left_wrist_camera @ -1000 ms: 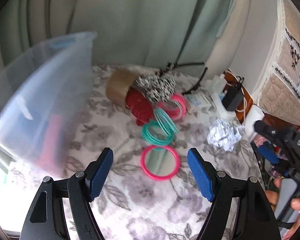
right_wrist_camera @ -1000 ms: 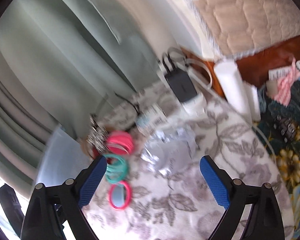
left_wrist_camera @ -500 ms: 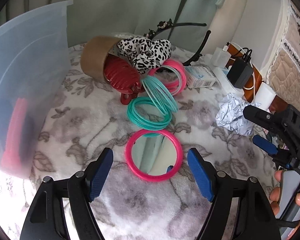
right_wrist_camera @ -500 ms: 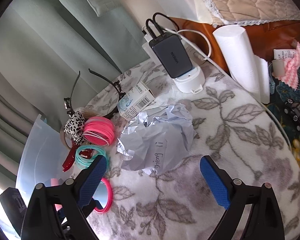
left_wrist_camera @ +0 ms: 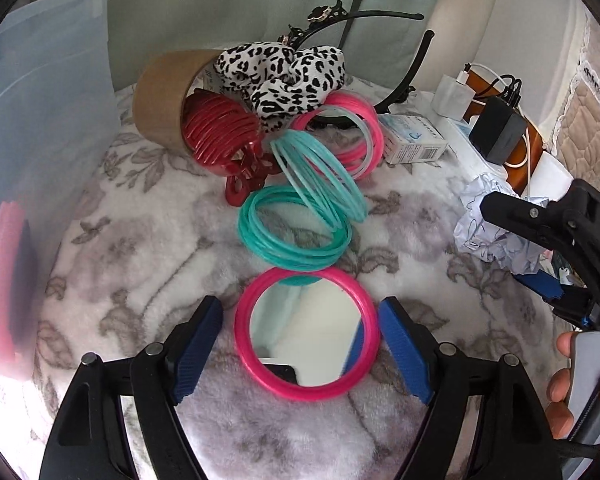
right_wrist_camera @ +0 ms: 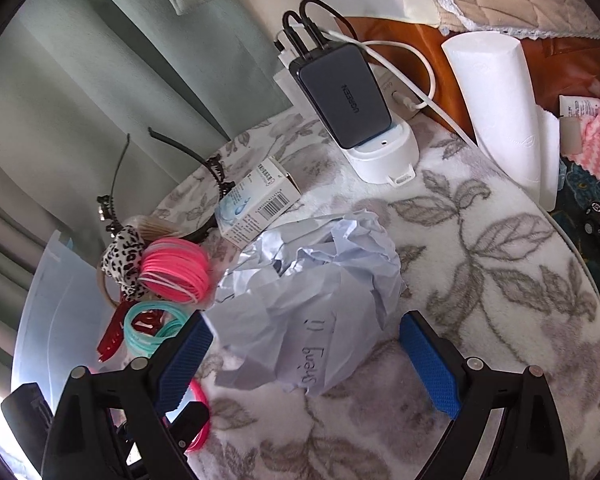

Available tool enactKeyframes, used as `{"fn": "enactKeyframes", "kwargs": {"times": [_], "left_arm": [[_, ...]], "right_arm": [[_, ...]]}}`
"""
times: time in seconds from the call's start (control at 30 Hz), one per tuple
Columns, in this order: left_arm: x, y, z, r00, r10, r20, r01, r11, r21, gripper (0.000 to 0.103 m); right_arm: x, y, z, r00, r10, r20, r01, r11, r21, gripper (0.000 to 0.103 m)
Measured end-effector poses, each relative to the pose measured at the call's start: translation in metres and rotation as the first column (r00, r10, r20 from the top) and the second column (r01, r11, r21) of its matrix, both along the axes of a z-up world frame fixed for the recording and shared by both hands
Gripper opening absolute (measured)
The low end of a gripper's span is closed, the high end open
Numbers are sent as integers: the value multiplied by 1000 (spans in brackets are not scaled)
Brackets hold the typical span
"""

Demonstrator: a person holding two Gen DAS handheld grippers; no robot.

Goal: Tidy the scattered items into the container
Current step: 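Reach the left tool to the pink mirror while the right tool reaches the crumpled paper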

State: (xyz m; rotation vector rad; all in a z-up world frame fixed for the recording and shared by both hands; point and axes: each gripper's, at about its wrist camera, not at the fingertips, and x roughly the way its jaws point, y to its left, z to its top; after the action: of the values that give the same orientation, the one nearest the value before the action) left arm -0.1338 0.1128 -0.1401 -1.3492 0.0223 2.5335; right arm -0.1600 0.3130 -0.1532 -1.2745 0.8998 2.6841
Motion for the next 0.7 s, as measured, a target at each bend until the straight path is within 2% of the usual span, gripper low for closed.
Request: {"fn": "enactKeyframes", "kwargs": {"times": [0.07,0.23,0.53,0.7], "left_arm": [[0,2,0,1000,-13,-3,13,1000,-22,82],[0,-6,3,1000,1,11,-1,1000,7,82],[0,-10,2,1000,-10,20,10,1000,-11,82],[2,-5,-2,999,-37,1,37,998,-43,87]], "right_arm": [[1,3,-1,1000,1,-2,-1,1000,3,96],[7,10,-3,1000,1,-7,-1,1000,4,96],[22,20,-7,1000,5,-14,-5,1000,8,96],[33,25,-9,1000,8,-13,-8,1000,12,97]]}}
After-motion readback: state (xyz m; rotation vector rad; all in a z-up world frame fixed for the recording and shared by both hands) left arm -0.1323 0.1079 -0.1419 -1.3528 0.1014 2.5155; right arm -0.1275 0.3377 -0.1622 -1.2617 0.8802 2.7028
